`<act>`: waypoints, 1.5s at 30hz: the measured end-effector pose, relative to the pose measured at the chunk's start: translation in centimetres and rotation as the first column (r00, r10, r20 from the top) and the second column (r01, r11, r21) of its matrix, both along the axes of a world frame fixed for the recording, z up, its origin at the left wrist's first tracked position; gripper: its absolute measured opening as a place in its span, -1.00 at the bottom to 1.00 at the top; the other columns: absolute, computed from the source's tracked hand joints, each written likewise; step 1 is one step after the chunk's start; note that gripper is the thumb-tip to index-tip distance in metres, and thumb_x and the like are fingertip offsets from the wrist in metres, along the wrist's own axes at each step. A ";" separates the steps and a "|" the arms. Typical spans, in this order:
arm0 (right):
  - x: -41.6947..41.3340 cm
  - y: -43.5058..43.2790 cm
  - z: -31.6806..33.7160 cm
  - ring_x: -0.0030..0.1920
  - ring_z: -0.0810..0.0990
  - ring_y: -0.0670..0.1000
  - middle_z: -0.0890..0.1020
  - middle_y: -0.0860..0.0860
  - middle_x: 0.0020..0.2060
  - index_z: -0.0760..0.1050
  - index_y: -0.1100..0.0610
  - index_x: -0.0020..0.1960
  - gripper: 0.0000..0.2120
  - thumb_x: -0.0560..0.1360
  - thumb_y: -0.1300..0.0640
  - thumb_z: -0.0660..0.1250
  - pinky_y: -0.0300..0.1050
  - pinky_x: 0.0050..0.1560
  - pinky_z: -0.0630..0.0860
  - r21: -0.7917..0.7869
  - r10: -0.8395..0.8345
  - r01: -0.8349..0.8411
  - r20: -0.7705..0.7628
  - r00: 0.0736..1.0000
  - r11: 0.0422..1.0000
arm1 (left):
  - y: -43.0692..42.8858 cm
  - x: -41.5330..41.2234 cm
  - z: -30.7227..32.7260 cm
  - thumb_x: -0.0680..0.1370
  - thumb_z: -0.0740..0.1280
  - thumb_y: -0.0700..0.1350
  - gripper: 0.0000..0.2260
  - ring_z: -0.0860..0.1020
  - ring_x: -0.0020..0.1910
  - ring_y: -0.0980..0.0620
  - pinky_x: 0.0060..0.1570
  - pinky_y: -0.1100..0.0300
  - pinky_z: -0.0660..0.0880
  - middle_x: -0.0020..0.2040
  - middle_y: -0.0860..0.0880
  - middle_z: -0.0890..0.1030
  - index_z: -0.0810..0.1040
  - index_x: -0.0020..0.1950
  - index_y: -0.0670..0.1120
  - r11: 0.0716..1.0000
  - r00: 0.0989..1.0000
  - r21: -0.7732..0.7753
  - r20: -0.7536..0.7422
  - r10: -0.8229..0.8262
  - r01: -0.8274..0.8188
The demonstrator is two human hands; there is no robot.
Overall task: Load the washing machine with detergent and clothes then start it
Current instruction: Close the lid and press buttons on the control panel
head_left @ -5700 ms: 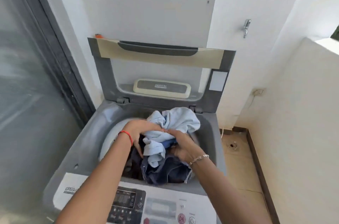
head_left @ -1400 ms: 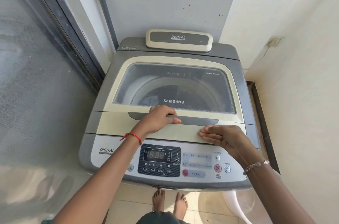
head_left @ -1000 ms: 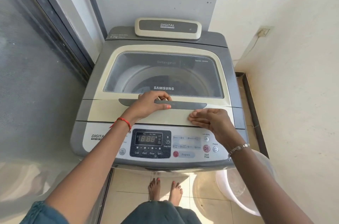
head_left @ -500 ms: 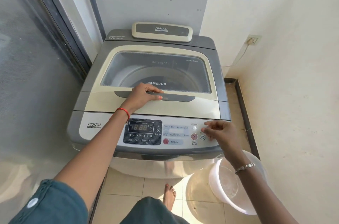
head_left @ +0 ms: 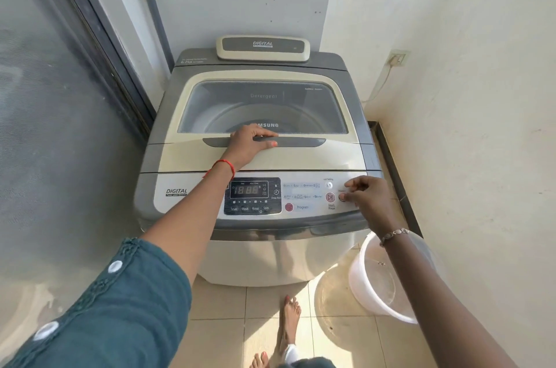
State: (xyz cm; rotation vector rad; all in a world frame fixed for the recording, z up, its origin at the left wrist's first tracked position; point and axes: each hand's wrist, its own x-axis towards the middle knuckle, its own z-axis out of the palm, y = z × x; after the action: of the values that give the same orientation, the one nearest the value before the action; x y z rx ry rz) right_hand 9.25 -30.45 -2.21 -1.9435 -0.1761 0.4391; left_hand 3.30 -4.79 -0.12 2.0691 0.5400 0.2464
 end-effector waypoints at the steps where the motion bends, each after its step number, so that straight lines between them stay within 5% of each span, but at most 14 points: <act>1: -0.1 0.1 0.0 -0.37 0.46 0.00 0.47 0.05 -0.42 0.52 0.26 -0.24 -0.80 0.26 0.49 0.44 -0.26 -0.33 0.44 -0.009 -0.015 0.015 0.003 1.000 1.000 | 0.0 0.0 0.0 0.45 0.43 -0.18 -0.73 0.49 0.10 0.01 0.22 0.19 0.34 0.14 -0.15 0.60 0.63 0.13 -0.18 1.000 1.000 -0.001 -0.001 -0.002 0.002; 6: -0.1 0.7 -0.2 -0.23 0.51 0.09 0.50 0.13 -0.35 0.43 0.17 -0.38 -0.70 0.25 0.51 0.43 0.03 -0.15 0.53 -0.059 -0.091 0.092 0.022 0.996 0.994 | 0.0 0.0 0.0 0.45 0.43 -0.16 -0.73 0.49 0.21 -0.07 0.33 0.09 0.34 0.16 -0.14 0.61 0.64 0.13 -0.16 1.000 1.000 0.013 -0.014 0.003 -0.003; 14: 0.0 -0.1 -0.2 -0.22 0.51 0.15 0.53 0.23 -0.26 0.42 0.19 -0.37 -0.71 0.24 0.47 0.47 0.02 -0.22 0.47 0.003 -0.058 0.058 -0.017 0.998 0.998 | 0.0 0.0 0.1 0.44 0.44 -0.15 -0.74 0.50 0.20 -0.10 0.36 0.02 0.31 0.13 -0.15 0.62 0.64 0.12 -0.16 1.000 1.000 0.004 -0.014 0.002 -0.002; 17: 0.2 -0.6 -0.4 -0.15 0.51 0.16 0.50 0.20 -0.26 0.44 0.21 -0.32 -0.74 0.26 0.46 0.47 0.10 -0.08 0.53 0.055 -0.023 0.027 -0.080 0.997 0.998 | 0.0 0.0 0.1 0.44 0.44 -0.15 -0.74 0.48 0.22 -0.10 0.37 0.01 0.30 0.15 -0.15 0.61 0.64 0.12 -0.16 1.000 1.000 -0.007 -0.019 0.001 -0.001; 22: 0.2 -0.7 -0.4 -0.22 0.45 0.07 0.44 0.08 -0.33 0.43 0.19 -0.27 -0.70 0.21 0.42 0.53 -0.09 -0.18 0.46 0.113 0.012 0.004 -0.133 0.991 0.994 | 0.1 0.1 0.0 0.44 0.44 -0.16 -0.74 0.49 0.21 -0.09 0.35 0.06 0.32 0.14 -0.14 0.61 0.64 0.11 -0.17 1.000 1.000 -0.025 -0.018 0.001 -0.001; 26: -0.1 0.3 -0.3 -0.43 0.33 -0.08 0.37 -0.04 -0.43 0.40 0.14 -0.28 -0.59 0.10 0.31 0.62 -0.38 -0.50 0.34 0.028 -0.018 0.021 -0.092 0.996 0.999 | 0.0 0.1 0.1 0.43 0.45 -0.16 -0.74 0.49 0.21 -0.09 0.36 0.03 0.31 0.14 -0.15 0.61 0.65 0.11 -0.17 1.000 1.000 -0.025 -0.014 0.011 -0.012; 32: -0.1 0.8 -0.8 -0.41 0.28 -0.07 0.34 -0.04 -0.43 0.41 0.17 -0.23 -0.56 0.08 0.27 0.63 -0.22 -0.42 0.27 -0.035 -0.024 0.023 -0.031 0.999 0.999 | 0.2 0.1 -0.1 0.43 0.45 -0.13 -0.75 0.49 0.22 -0.09 0.38 -0.01 0.28 0.14 -0.14 0.60 0.65 0.10 -0.14 1.000 1.000 -0.015 -0.016 0.010 -0.010; 45: -0.4 1.6 -0.4 -0.42 0.27 -0.06 0.34 -0.02 -0.42 0.33 0.24 -0.20 -0.53 0.10 0.43 0.57 -0.46 -0.62 0.22 -0.013 -0.056 0.056 -0.007 0.998 0.998 | -0.1 0.2 0.1 0.42 0.46 -0.14 -0.75 0.50 0.19 -0.09 0.35 0.03 0.32 0.13 -0.11 0.62 0.66 0.09 -0.15 0.999 0.999 -0.031 -0.025 0.040 -0.040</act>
State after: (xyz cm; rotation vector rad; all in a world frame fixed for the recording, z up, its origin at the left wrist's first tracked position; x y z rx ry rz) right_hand 8.85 -28.89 -2.62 -1.9546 -0.1136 0.4112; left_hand 3.52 -4.93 0.00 2.0349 0.5969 0.2354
